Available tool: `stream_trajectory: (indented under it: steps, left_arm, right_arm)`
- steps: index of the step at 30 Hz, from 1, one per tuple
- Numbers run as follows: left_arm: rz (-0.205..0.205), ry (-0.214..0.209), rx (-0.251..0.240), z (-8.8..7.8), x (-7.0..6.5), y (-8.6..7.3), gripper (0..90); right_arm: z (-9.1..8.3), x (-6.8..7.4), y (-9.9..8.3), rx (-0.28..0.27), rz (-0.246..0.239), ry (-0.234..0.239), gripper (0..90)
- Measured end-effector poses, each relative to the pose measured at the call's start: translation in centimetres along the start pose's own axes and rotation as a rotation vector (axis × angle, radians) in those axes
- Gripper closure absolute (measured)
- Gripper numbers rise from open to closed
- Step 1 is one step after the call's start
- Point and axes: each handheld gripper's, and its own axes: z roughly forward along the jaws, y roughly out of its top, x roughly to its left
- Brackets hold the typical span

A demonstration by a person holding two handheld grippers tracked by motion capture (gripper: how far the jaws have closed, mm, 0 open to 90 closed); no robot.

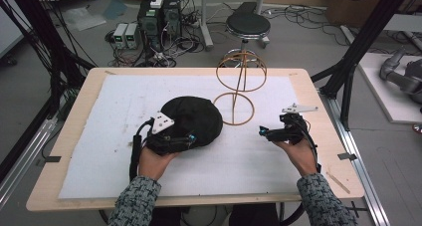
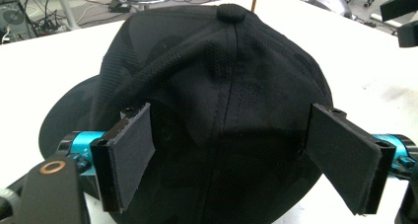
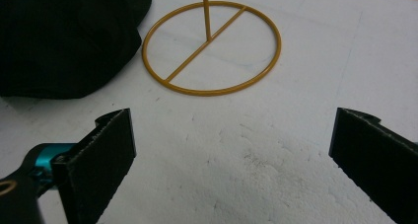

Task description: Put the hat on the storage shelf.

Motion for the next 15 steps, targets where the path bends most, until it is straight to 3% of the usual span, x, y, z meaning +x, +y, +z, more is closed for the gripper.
stream_trajectory:
  steps: [8, 15]
  left_arm:
    - [0.019, 0.019, 0.006, 0.8, -0.3, -0.4, 25.1]
    - [0.027, 0.028, 0.017, 1.4, 0.0, -0.6, 37.2]
  right_arm:
    - [0.0, 0.1, 0.0, 0.001, 0.003, 0.005, 3.4]
    - [-0.1, 0.0, 0.0, 0.0, 0.003, 0.003, 3.4]
